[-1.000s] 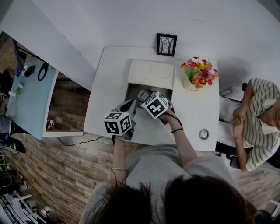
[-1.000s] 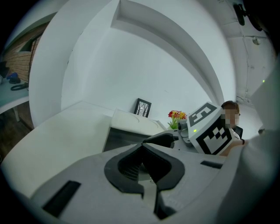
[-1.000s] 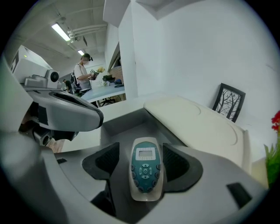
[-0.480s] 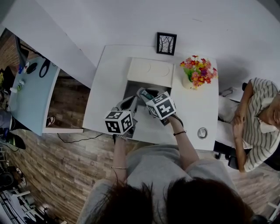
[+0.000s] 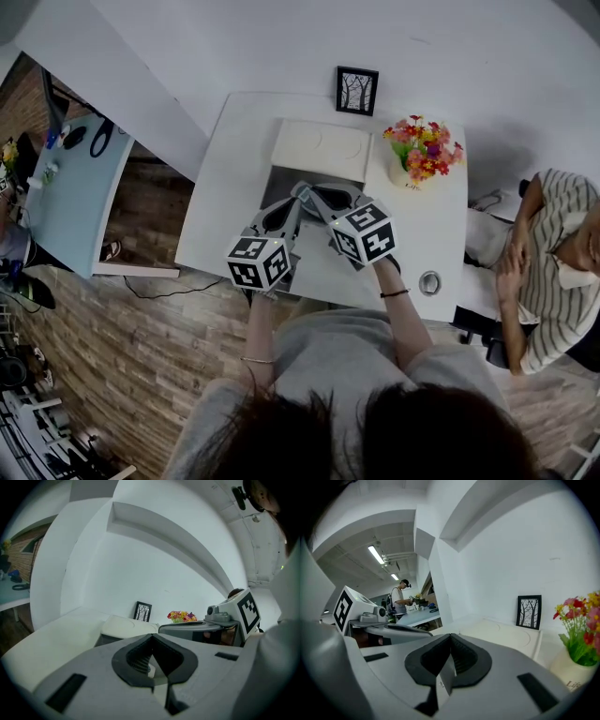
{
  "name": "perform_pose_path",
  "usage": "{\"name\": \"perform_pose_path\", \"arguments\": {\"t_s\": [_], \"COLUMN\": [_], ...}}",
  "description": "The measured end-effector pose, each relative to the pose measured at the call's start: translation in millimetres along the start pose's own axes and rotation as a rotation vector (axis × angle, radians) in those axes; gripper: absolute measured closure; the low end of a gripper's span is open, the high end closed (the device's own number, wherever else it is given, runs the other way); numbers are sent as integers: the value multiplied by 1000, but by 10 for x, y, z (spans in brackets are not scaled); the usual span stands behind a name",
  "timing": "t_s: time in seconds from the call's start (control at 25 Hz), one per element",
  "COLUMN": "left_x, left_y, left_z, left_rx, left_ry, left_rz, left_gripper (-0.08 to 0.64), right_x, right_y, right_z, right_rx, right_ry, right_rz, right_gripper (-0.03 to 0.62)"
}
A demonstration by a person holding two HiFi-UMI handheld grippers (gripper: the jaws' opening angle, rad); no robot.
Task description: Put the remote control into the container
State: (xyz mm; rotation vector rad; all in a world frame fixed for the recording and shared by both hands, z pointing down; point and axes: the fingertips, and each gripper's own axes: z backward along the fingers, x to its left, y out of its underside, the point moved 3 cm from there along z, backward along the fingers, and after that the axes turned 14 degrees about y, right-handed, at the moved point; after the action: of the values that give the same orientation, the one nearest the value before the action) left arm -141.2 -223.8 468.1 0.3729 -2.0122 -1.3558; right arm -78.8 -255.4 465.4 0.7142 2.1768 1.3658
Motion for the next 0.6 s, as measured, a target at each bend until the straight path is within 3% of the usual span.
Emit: {"name": "perform_pose_path", "arguments": {"t_s": [0.6], "left_x": [-611], "left_y": [-395], "left_z": [121], "left_rx": [-124], "left_ry": [-21], "left_rz": [-227], "left_gripper": [557], "right_x": [79], "right_y": [-460], "right_z": [651], "right_rx": [-244], "right_ry": [-47], "right_rz": [72], "right_gripper": [594]}}
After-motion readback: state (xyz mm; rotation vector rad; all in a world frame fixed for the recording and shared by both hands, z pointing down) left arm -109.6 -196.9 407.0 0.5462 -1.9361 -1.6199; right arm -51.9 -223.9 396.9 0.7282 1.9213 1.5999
